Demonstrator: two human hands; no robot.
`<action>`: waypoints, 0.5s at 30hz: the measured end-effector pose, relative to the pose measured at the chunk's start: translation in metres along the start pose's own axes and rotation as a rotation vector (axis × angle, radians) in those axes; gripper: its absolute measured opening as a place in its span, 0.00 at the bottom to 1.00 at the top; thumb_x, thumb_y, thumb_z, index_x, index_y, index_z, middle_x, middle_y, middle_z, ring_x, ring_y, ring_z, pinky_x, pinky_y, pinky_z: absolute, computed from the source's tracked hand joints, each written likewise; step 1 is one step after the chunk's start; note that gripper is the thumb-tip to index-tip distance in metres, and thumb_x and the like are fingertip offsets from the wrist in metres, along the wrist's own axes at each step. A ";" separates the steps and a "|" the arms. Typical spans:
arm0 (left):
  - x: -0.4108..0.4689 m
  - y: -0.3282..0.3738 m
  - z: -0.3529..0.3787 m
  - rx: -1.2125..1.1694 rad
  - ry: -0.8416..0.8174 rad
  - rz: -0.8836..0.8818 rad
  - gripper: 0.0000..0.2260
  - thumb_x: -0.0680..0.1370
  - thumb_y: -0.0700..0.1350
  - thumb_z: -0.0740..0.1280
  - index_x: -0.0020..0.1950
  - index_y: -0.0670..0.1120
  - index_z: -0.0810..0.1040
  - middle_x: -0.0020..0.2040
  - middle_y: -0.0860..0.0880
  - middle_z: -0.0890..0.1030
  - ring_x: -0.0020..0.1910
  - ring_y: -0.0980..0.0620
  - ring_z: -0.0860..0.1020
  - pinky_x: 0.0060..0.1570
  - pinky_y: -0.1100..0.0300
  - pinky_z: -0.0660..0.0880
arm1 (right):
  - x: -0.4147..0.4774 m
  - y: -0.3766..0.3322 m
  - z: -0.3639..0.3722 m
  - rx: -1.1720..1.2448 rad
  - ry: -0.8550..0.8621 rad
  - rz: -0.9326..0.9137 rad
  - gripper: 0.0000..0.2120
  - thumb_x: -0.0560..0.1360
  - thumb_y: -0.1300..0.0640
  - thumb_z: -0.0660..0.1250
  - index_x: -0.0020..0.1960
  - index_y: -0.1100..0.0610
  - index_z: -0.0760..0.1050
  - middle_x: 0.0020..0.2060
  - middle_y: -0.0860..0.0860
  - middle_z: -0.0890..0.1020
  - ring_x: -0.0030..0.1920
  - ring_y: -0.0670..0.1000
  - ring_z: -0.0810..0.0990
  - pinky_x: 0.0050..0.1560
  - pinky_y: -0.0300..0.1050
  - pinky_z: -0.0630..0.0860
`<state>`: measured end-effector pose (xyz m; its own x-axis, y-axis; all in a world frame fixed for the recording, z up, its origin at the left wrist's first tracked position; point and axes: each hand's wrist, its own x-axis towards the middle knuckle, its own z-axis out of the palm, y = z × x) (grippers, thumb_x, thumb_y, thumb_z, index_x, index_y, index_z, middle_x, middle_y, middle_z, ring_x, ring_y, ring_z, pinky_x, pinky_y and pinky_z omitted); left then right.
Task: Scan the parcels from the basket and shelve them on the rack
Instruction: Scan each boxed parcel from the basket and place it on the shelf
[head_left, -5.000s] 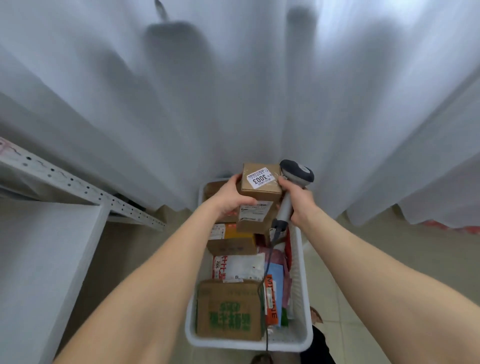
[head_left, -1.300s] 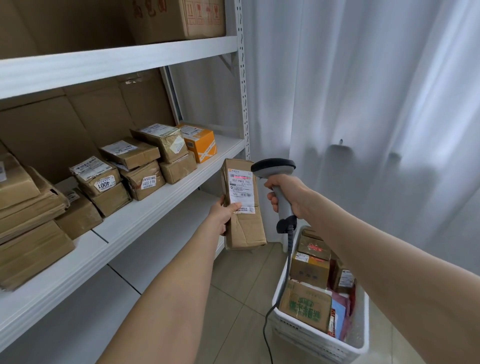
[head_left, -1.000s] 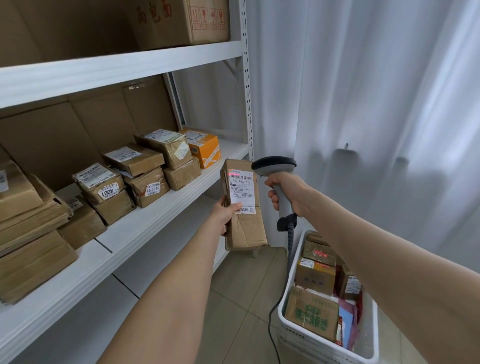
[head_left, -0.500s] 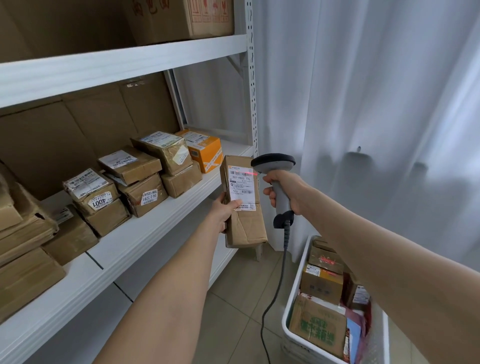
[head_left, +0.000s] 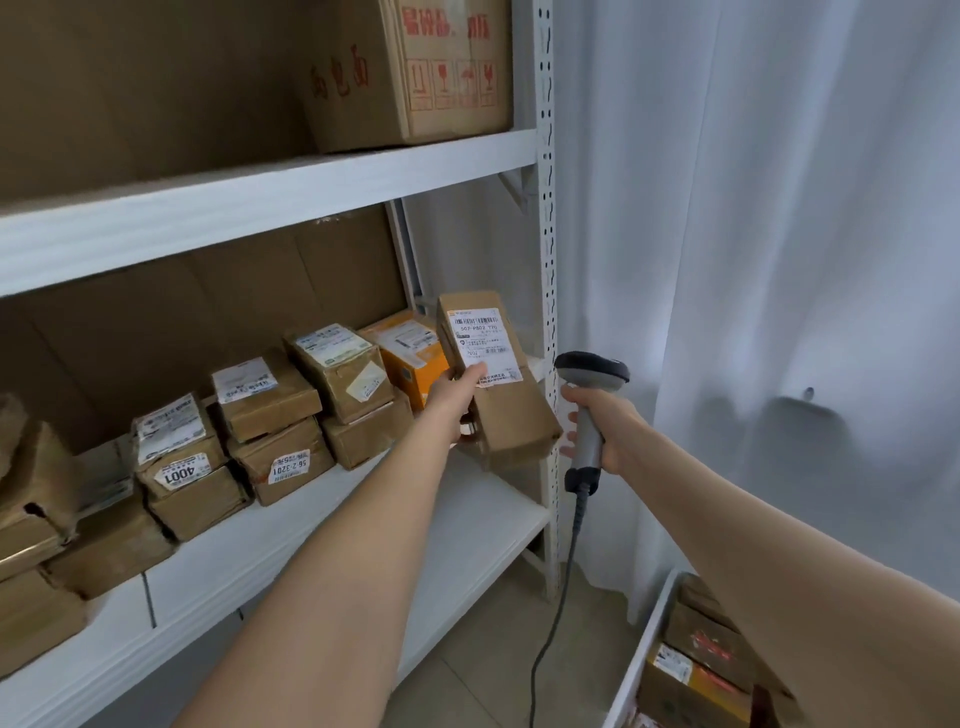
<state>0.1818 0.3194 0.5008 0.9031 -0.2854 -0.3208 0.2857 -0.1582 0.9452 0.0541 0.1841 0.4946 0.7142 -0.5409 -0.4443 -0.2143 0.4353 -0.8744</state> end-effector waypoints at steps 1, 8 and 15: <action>0.005 0.011 0.001 -0.015 0.018 -0.010 0.16 0.77 0.55 0.66 0.62 0.50 0.74 0.49 0.49 0.80 0.46 0.47 0.78 0.40 0.52 0.74 | 0.007 -0.004 0.001 -0.009 -0.007 0.004 0.18 0.73 0.55 0.73 0.59 0.61 0.73 0.41 0.55 0.77 0.38 0.54 0.77 0.53 0.57 0.80; 0.053 0.071 -0.005 -0.079 0.138 -0.052 0.18 0.76 0.59 0.64 0.60 0.49 0.73 0.50 0.47 0.81 0.49 0.46 0.79 0.50 0.44 0.77 | 0.047 -0.039 0.043 0.093 -0.176 -0.066 0.27 0.72 0.52 0.75 0.66 0.58 0.70 0.54 0.57 0.78 0.51 0.59 0.78 0.52 0.59 0.80; 0.101 0.109 -0.032 -0.064 0.140 -0.074 0.20 0.75 0.50 0.69 0.65 0.47 0.71 0.48 0.44 0.79 0.45 0.44 0.78 0.37 0.49 0.76 | 0.097 -0.069 0.111 0.122 -0.175 -0.126 0.23 0.72 0.58 0.75 0.62 0.56 0.70 0.59 0.57 0.77 0.58 0.60 0.77 0.58 0.60 0.78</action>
<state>0.3142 0.3033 0.5735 0.9133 -0.1396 -0.3826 0.3693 -0.1124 0.9225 0.2122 0.1820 0.5336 0.8368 -0.4682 -0.2839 -0.0421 0.4620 -0.8859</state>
